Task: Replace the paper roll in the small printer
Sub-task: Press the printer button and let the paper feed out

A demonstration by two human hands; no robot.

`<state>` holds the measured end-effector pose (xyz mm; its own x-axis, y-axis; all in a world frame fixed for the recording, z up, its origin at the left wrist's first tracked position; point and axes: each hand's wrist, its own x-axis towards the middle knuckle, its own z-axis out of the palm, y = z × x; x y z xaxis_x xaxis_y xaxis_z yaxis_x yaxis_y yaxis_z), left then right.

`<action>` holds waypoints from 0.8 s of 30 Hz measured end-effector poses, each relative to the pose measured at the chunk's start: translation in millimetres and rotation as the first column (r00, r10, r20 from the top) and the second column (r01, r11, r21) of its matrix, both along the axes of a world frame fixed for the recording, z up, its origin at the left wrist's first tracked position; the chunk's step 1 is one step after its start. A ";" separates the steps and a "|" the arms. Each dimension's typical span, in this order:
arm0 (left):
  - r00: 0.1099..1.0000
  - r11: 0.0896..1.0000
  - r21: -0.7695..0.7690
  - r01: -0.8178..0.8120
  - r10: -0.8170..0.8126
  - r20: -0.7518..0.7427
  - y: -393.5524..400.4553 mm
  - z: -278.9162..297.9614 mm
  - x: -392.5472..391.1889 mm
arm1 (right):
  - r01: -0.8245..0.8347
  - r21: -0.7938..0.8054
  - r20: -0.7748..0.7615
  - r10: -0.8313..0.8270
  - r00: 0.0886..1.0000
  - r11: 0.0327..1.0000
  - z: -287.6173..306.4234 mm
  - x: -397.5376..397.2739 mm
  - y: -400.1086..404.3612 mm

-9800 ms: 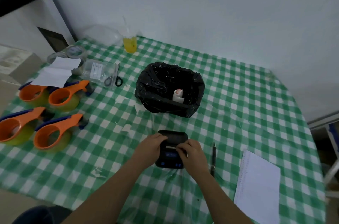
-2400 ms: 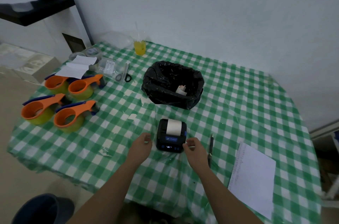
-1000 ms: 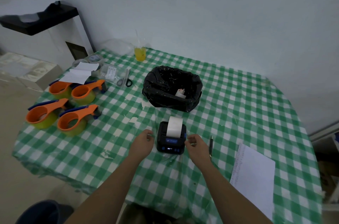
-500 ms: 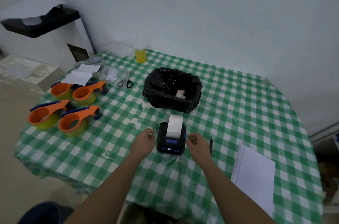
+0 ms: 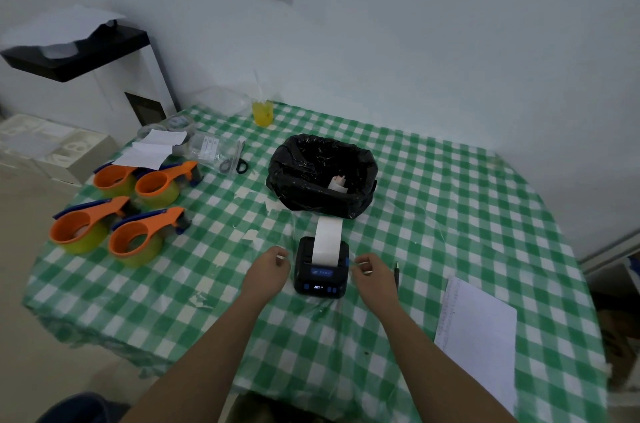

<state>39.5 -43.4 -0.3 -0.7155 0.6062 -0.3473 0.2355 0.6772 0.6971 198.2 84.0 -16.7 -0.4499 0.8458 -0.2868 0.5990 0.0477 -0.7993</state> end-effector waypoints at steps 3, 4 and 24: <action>0.998 1.000 -0.022 0.023 -0.024 -0.062 0.1 1.8 -1.2 | -0.010 0.029 0.025 0.010 1.000 1.000 3.7 1.7 0.7; 0.996 0.999 -0.030 0.027 -0.029 -0.080 0.2 2.6 -2.3 | -0.012 0.036 0.025 0.012 1.000 0.999 5.0 2.1 1.2; 0.924 0.904 -0.364 0.224 -0.316 -0.217 -3.2 2.4 -44.8 | -0.012 0.014 0.220 0.009 0.975 1.000 24.6 -1.2 -1.3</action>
<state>-5.3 -46.6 2.2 -0.6333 0.6742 -0.3800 0.5859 0.7385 0.3338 197.0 82.8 7.9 -0.3864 0.8462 -0.3669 0.7595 0.0662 -0.6471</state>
